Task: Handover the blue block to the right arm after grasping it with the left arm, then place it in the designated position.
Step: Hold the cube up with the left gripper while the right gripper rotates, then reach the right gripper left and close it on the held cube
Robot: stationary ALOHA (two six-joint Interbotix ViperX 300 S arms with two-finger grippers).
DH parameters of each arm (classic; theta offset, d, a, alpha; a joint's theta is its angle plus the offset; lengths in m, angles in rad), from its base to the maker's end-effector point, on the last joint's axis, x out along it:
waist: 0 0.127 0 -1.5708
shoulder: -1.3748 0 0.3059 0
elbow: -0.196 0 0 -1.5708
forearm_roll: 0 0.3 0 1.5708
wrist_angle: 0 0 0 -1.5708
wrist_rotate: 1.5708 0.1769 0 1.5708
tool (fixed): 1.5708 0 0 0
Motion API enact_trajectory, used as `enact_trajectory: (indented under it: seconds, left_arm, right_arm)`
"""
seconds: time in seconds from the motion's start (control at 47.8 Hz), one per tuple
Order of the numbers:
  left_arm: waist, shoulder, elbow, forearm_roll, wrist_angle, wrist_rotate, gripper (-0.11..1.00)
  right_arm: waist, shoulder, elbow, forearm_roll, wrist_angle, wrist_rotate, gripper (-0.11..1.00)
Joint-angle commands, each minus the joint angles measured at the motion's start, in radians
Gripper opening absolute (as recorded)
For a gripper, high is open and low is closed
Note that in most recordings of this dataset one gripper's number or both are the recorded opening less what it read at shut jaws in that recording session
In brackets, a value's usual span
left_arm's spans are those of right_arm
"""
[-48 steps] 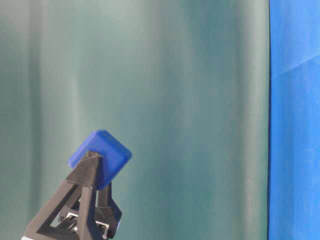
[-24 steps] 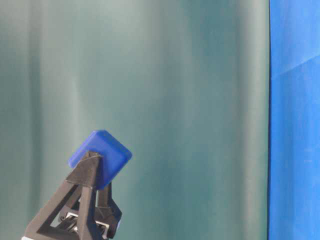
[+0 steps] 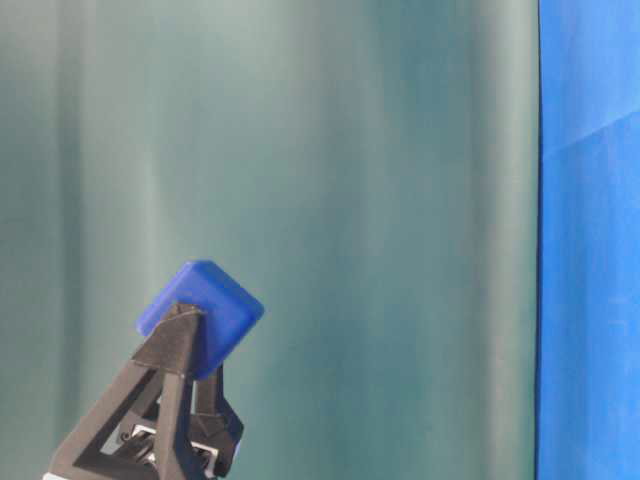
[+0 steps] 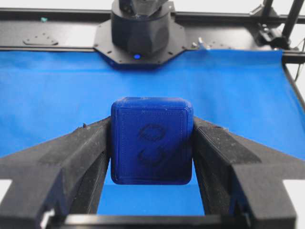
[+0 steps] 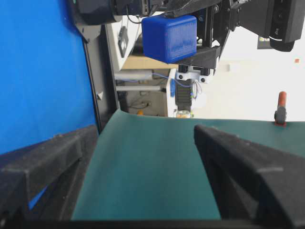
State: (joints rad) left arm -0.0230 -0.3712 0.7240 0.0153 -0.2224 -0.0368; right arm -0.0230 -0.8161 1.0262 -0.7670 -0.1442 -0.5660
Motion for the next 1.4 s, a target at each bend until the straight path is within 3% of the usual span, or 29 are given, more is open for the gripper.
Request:
enact_trajectory:
  seconds: [0.0,0.44,1.382]
  left_arm:
    - [0.002,-0.009,-0.020,-0.002,-0.011,-0.002,0.46]
    - [0.002,-0.009,-0.020,-0.002,-0.011,-0.002,0.46]
    - [0.002,-0.006,-0.026,-0.002,-0.011,-0.003,0.46]
  right_arm:
    - [0.000,0.003,-0.029,-0.002,-0.006,0.002,0.96]
    - [0.000,0.069,-0.064,-0.002,-0.037,0.000,0.96]
    - [-0.006,0.606,-0.522,0.000,-0.072,-0.003,0.96]
